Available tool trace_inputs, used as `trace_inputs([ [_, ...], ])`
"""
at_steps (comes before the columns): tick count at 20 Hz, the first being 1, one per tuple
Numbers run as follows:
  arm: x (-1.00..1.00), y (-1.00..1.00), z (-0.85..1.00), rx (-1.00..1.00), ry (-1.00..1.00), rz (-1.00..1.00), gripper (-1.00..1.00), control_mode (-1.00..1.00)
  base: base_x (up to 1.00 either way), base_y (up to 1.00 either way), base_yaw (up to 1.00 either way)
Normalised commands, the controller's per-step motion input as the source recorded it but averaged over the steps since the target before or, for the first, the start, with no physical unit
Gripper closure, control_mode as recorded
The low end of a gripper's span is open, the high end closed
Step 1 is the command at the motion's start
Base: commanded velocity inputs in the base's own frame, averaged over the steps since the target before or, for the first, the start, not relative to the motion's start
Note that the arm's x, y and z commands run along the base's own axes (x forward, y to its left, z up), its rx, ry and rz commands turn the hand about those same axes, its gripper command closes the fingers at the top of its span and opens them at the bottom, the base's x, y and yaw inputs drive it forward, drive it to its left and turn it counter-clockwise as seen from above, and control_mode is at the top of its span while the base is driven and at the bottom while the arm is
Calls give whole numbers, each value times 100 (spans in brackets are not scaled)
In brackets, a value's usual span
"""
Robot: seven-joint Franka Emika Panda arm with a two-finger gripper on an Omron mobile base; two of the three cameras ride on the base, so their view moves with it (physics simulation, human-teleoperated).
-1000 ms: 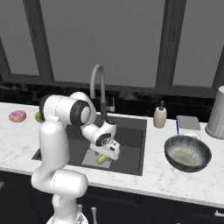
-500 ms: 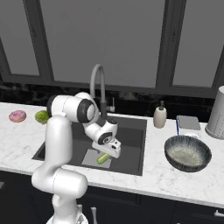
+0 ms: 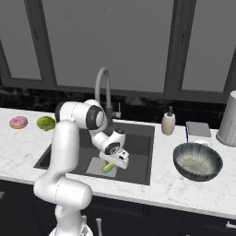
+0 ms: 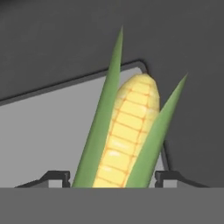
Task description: Pick the corn from the sink and place it in the bowl. Then pick the bowl and place it in the microwave. Then close the microwave door and press the start button.
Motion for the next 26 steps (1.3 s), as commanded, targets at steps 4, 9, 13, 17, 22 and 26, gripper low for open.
trace_inputs([
  [4, 0, 0, -5, 0, 0, 0, 100, -100, 0, 0, 0],
  [9, -13, -6, 11, 1, 0, 0, 100, -100, 0, 0, 0],
  [13, -53, -24, 95, 3, -3, 0, 100, -100, 0, 0, 0],
  [17, -53, -26, 100, 3, 0, 0, 100, -100, 0, 0, 0],
  [22, -41, -6, 100, 0, 0, 0, 100, -100, 0, 0, 0],
  [26, -30, 0, 100, 0, 0, 0, 100, -100, 0, 0, 0],
])
